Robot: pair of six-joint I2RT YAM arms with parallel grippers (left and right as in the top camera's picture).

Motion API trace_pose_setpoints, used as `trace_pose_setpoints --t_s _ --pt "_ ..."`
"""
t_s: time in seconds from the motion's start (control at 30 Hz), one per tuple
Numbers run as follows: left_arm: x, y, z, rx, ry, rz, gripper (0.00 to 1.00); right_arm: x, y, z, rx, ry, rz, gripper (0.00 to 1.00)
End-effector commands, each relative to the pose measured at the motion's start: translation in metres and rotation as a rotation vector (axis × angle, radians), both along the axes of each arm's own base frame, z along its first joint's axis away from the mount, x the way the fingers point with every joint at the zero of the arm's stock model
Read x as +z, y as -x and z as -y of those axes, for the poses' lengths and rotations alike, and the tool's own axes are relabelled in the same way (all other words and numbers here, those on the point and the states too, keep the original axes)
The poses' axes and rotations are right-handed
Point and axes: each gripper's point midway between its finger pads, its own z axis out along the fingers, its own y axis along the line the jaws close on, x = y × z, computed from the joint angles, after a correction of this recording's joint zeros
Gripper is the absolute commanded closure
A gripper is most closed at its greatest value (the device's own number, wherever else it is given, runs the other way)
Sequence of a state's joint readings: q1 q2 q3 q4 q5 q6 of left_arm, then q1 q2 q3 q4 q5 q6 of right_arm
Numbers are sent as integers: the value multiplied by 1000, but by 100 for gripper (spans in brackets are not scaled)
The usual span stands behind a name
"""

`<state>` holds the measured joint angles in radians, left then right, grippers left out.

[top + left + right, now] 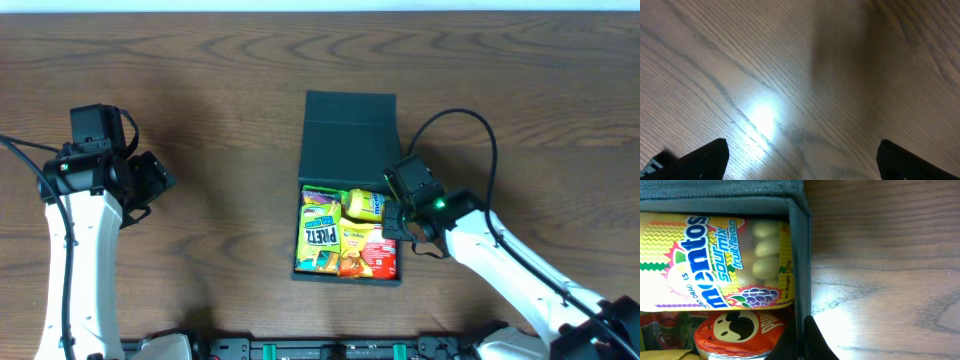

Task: Pack container
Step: 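Push the black box's right edge with the right gripper to center it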

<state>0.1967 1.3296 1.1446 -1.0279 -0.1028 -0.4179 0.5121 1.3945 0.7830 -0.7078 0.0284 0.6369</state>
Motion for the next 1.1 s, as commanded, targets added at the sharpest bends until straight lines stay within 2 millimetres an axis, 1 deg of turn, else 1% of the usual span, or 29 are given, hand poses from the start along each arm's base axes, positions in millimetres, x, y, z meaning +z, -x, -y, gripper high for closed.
trace_pose_setpoints --t_s 0.0,0.3,0.43,0.57,0.83,1.07 --pt "-2 0 0 -3 7 -11 5 -1 2 -7 -37 -47 -2 99" --pt "-2 0 0 -3 7 -11 5 -1 5 -8 66 -33 -5 98" --pt "-2 0 0 -3 7 -11 5 -2 7 -7 69 -27 -12 98" --pt "-2 0 0 -3 7 -11 5 -2 7 -7 126 -13 -7 98" --pt "-2 0 0 -3 7 -11 5 -2 9 -6 176 -2 -8 99" --pt "-2 0 0 -3 7 -11 5 -2 9 -6 172 -3 -8 99"
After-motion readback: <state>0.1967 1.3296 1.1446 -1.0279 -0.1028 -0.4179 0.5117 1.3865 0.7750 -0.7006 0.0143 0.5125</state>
